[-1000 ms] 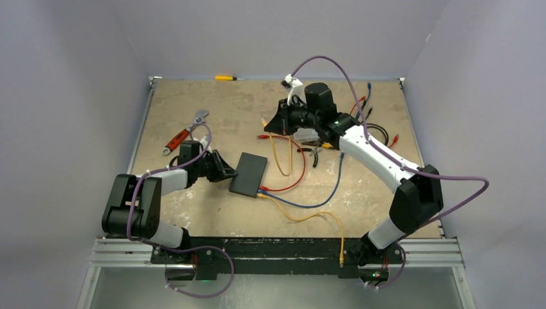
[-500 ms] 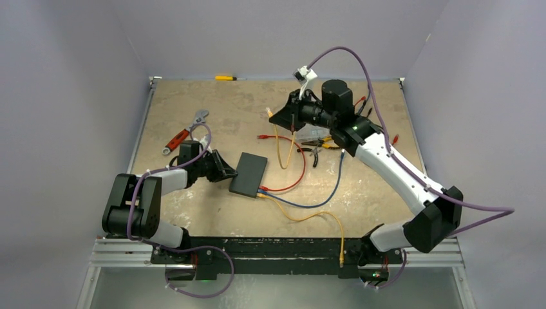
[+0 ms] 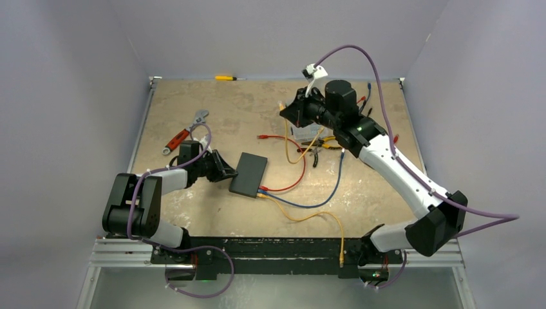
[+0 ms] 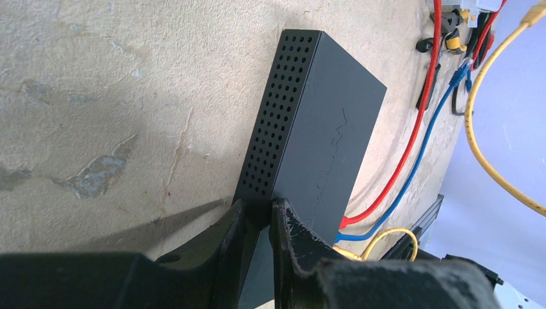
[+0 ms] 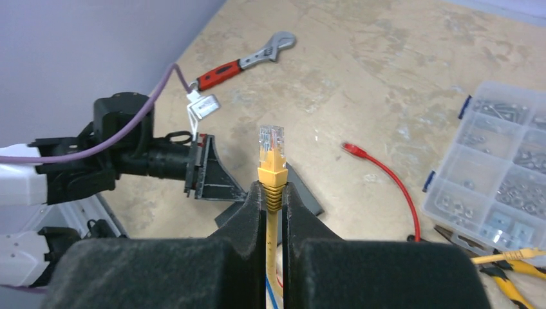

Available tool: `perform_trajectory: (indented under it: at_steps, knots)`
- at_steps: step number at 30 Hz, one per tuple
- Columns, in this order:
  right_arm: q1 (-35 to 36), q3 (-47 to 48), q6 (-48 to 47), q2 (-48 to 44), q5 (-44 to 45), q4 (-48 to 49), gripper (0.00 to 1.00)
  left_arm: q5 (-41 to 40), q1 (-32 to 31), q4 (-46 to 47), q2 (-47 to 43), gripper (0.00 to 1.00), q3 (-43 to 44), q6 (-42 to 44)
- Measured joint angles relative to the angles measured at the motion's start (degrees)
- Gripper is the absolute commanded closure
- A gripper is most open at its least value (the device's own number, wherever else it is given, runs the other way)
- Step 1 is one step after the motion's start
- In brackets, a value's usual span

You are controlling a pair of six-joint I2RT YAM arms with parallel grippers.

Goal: Pull the plug from the switch port
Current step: Place the connector at the corner of the board.

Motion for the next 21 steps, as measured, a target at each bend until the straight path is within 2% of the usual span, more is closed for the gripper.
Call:
perform_trajectory:
  at_steps: [7,14,21]
  knots:
    - [-2.75,0.0,-0.22,0.09,5.66,-3.1,1.0,0.02,0.0,0.07,0.02,0.87,0.0,0.0]
    - [-10.56,-0.39,-0.17,0.02,8.79,-5.2,1.0,0.07,0.0,0.13,0.02,0.87,0.0,0.02]
    - [-13.7,-1.75,-0.2,-1.92,14.14,-6.64,1.0,0.35,0.11,0.35,0.33,0.87,0.0,0.04]
